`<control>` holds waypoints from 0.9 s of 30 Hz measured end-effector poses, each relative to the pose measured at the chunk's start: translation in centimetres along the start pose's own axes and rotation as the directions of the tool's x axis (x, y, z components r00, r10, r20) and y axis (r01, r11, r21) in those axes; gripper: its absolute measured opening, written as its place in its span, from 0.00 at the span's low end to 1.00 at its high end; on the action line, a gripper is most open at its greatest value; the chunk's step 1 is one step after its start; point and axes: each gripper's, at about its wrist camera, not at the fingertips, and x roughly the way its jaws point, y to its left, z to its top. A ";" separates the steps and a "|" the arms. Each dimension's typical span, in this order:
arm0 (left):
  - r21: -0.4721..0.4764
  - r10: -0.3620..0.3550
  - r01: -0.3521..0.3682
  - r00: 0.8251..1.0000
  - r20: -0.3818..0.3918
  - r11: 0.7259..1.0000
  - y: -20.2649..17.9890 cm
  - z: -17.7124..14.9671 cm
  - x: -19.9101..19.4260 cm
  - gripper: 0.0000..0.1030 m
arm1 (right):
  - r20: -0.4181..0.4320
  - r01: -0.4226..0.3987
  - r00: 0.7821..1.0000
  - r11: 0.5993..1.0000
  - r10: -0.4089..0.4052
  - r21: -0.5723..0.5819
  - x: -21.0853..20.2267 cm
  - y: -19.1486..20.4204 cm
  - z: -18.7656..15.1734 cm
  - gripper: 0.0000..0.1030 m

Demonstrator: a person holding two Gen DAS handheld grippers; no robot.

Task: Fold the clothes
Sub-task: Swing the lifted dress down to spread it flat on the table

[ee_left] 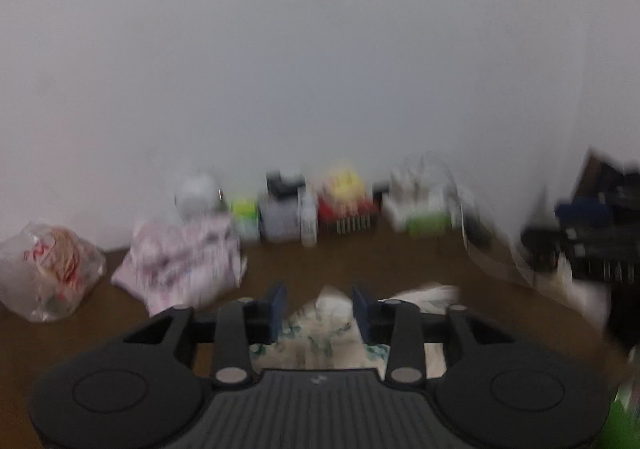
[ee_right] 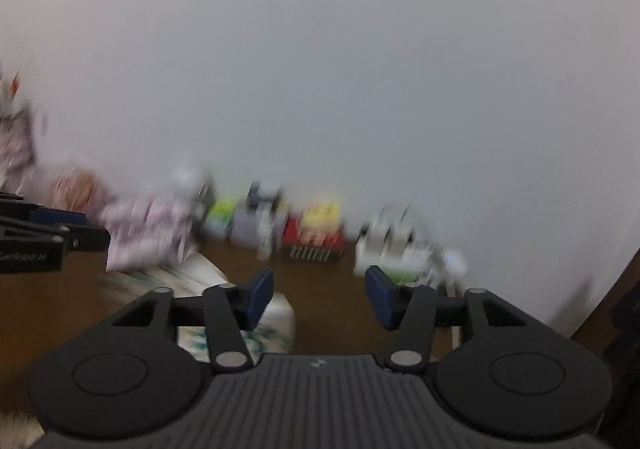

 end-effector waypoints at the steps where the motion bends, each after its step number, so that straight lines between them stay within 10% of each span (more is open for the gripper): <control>1: 0.017 -0.005 0.005 1.000 0.001 1.000 -0.2 -1.7 -0.5 0.48 | -0.008 -0.015 1.000 1.000 0.015 0.009 0.2 0.2 -1.5 0.62; 5: 0.069 -0.045 0.043 0.998 0.032 0.997 -1.7 -8.4 -5.6 0.76 | 0.017 -0.098 0.995 0.994 0.098 0.046 -1.7 0.7 -8.6 0.75; 10: 0.027 -0.053 0.054 0.998 -0.028 0.998 -3.5 -13.6 -9.9 0.76 | -0.053 -0.195 0.979 0.981 0.195 0.014 -3.3 3.5 -18.6 0.73; 22: -0.079 0.063 -0.085 0.967 -0.248 0.993 -3.4 -22.2 -11.1 0.75 | -0.109 -0.226 0.970 0.972 0.218 -0.065 -8.9 7.4 -22.8 0.71; 24: -0.069 0.076 -0.098 0.961 -0.267 0.993 -3.3 -22.5 -11.0 0.70 | -0.115 -0.234 0.968 0.970 0.225 -0.070 -9.0 7.9 -23.4 0.71; 27: -0.073 0.083 -0.107 0.958 -0.276 0.992 -3.2 -22.8 -10.7 0.31 | -0.118 -0.242 0.965 0.968 0.232 -0.073 -9.0 8.2 -24.1 0.71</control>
